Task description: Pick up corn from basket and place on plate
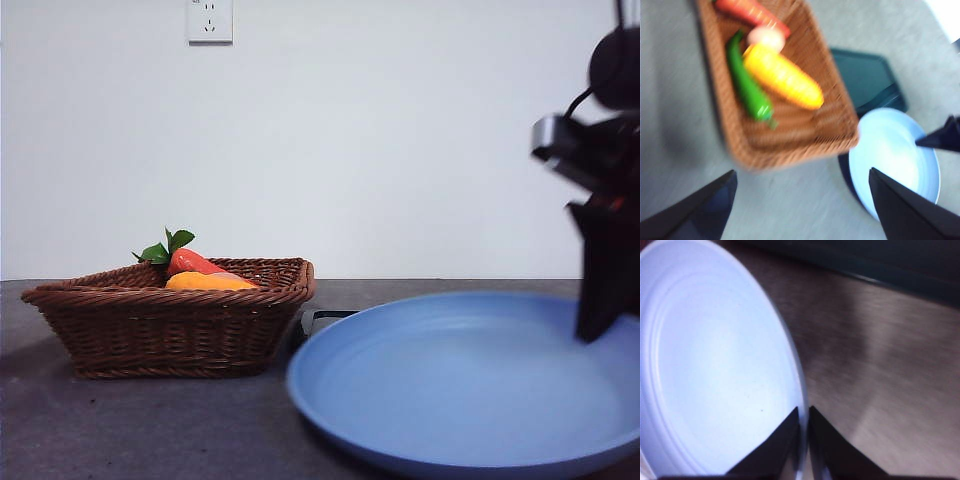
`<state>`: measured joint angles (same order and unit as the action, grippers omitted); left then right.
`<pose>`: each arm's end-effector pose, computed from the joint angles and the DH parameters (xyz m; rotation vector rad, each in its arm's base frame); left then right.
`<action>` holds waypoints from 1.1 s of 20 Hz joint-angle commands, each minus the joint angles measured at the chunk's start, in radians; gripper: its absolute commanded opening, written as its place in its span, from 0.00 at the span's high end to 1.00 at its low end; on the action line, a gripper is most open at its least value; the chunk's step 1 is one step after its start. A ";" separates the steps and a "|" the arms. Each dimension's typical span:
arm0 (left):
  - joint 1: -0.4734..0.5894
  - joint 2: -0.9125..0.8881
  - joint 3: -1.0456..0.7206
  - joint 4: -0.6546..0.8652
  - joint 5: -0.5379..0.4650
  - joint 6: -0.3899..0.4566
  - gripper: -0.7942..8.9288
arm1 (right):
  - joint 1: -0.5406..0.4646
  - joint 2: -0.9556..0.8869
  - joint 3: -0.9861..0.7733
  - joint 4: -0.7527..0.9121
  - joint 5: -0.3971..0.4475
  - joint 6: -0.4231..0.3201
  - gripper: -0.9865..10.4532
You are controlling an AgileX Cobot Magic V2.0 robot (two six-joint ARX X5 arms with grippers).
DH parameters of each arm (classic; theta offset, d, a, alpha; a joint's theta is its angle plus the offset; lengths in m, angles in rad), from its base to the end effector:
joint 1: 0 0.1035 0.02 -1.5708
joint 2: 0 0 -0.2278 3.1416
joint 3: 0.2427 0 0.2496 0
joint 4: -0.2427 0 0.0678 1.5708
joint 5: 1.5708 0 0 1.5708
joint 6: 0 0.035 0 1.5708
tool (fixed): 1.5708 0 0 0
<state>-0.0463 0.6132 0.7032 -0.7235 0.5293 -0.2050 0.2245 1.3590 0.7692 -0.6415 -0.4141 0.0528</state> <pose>0.1476 -0.0245 0.2581 -0.3464 0.6800 -0.4914 0.2309 0.0672 0.1472 0.1627 1.2596 0.5221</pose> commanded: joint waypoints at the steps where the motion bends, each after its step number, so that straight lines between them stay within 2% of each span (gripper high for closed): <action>1: -0.030 0.062 0.034 0.077 0.004 -0.076 0.48 | -0.022 -0.069 0.012 -0.031 0.035 -0.008 0.91; 5: -0.102 0.186 0.068 0.176 -0.030 -0.131 0.48 | -0.052 -0.184 0.012 -0.058 0.041 -0.008 0.91; 9: -0.231 0.414 0.160 0.246 -0.159 -0.179 0.48 | -0.093 -0.326 0.013 -0.076 0.041 -0.008 0.91; 14: -0.340 0.734 0.351 0.245 -0.312 -0.219 0.48 | -0.105 -0.406 0.013 -0.104 0.049 -0.008 0.91; 22: -0.401 1.064 0.571 0.158 -0.418 -0.267 0.48 | -0.105 -0.415 0.013 -0.102 0.048 -0.019 0.91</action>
<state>-0.4412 1.6608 1.2533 -0.5644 0.1181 -0.4614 0.1177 0.9409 0.7692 -0.7525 -0.3626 0.0475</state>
